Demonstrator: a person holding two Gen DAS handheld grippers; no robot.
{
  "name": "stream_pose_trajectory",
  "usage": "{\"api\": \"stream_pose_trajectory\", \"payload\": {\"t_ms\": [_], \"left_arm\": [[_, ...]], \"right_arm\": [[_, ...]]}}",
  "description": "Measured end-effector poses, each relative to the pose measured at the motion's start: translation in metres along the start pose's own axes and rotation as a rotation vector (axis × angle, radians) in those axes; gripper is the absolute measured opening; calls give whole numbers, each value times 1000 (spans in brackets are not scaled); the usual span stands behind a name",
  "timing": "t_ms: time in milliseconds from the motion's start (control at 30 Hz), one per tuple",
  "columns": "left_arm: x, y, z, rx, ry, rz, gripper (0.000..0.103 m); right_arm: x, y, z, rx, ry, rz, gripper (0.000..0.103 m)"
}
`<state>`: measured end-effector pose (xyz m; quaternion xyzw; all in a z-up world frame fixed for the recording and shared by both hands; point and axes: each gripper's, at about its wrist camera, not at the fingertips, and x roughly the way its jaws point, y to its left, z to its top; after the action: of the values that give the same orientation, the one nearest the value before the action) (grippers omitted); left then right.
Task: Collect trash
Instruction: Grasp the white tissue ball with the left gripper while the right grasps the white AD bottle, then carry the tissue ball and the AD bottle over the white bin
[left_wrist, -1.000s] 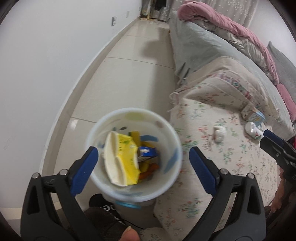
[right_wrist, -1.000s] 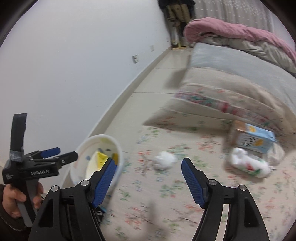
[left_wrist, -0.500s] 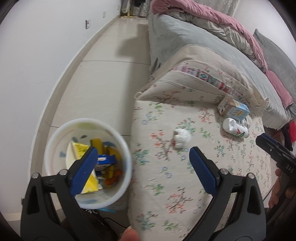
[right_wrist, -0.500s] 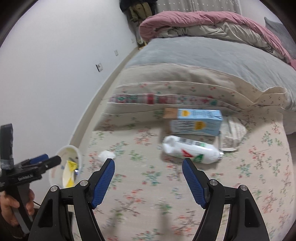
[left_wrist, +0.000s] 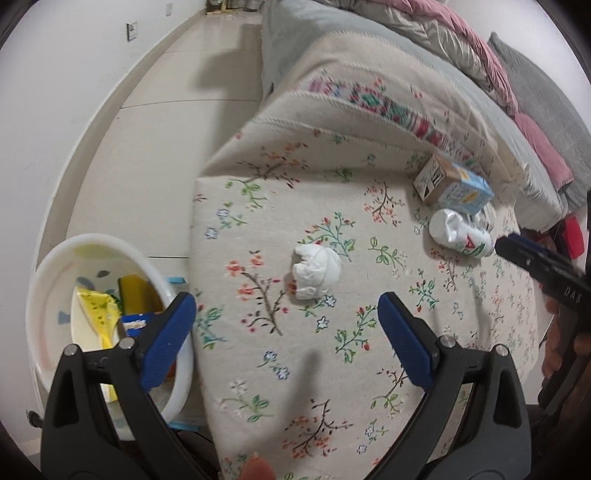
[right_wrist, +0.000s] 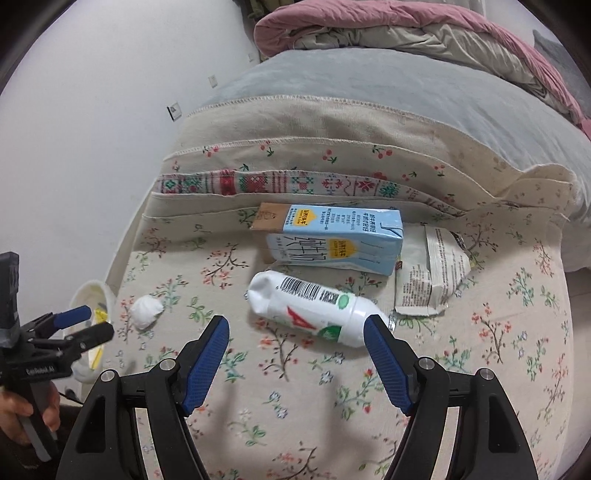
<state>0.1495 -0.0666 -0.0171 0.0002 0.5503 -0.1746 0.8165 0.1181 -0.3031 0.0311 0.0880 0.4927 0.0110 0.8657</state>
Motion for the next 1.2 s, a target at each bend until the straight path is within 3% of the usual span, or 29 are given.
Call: {"api": "stream_pose_trajectory", "payload": {"t_ms": [100,300,633,833,933,1200], "left_arm": [[8,-2,2,10,11,-5,95],[23,-2,9,11,49,-19,79],[31,-13,13,49,44,-15,54],[32,-16,14,78,43,-15,32],[31,-17,14,86,44,-13,29],[27,-17,7,90,41,-16,26]], "right_arm": [[10,1,4,-56,11,-39,77],[27,3,4,-159,37,-91,77],[47,16,8,-226,69,-74,77],[61,30,5,-256,97,-67,75],[66,36,-1,-278,119,-69,69],[65,46,-17,-281,155,-29,40]]}}
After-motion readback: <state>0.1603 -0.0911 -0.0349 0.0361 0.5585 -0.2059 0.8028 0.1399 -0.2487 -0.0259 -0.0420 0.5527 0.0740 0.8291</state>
